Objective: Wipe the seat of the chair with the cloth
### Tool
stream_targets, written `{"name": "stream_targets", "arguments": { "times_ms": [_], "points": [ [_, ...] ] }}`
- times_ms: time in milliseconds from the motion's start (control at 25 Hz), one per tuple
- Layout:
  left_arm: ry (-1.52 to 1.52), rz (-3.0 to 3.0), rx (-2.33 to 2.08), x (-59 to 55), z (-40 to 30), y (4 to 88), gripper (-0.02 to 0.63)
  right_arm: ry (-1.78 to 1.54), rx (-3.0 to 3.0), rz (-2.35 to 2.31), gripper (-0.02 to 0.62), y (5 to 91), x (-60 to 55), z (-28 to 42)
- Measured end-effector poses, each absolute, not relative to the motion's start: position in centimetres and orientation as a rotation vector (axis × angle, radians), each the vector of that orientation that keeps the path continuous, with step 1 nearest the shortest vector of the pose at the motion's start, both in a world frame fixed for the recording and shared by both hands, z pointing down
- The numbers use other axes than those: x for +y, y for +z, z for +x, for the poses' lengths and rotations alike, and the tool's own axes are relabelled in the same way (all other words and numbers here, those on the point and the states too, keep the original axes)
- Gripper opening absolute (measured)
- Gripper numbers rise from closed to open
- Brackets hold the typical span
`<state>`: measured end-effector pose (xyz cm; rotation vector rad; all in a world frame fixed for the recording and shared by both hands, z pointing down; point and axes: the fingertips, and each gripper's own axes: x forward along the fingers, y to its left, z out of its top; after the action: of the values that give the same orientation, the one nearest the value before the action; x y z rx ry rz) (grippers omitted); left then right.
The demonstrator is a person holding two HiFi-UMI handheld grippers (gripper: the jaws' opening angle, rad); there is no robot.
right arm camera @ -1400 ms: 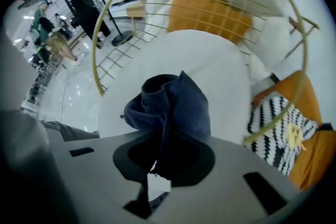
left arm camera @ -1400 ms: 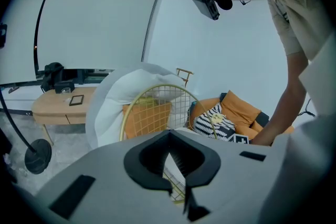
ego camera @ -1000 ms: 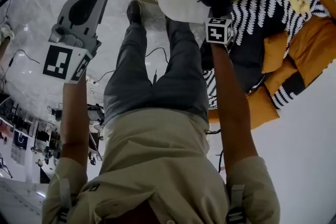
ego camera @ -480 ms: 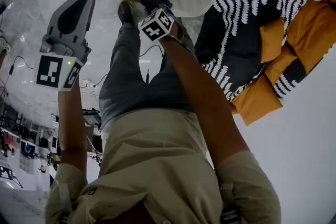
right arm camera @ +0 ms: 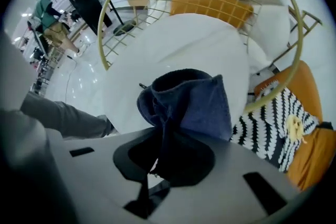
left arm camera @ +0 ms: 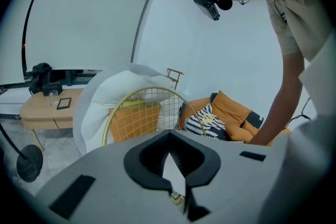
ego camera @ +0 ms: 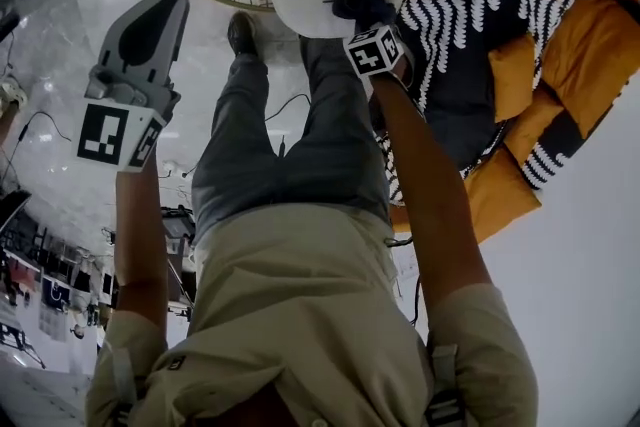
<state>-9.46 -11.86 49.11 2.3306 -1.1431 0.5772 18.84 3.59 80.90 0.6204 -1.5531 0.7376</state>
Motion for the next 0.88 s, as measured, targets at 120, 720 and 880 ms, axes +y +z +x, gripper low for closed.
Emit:
{"name": "stream_targets", "arguments": {
  "times_ms": [120,720,880],
  "points": [
    [0.578,2.365,-1.163,-11.4,-9.0,46.7,0.015,0.757,-1.523,0.694,0.049,79.3,2.8,21.4],
    [0.565,2.538,-1.218,-7.6,-11.0,30.7,0.015,0.552,-1.87,1.051,0.049,55.6,-4.7,18.5],
    [0.511,2.6,-1.226,-5.2,-11.5,26.0,0.015,0.483,-2.003,1.183,0.05,45.8,-5.0,16.9]
  ]
}}
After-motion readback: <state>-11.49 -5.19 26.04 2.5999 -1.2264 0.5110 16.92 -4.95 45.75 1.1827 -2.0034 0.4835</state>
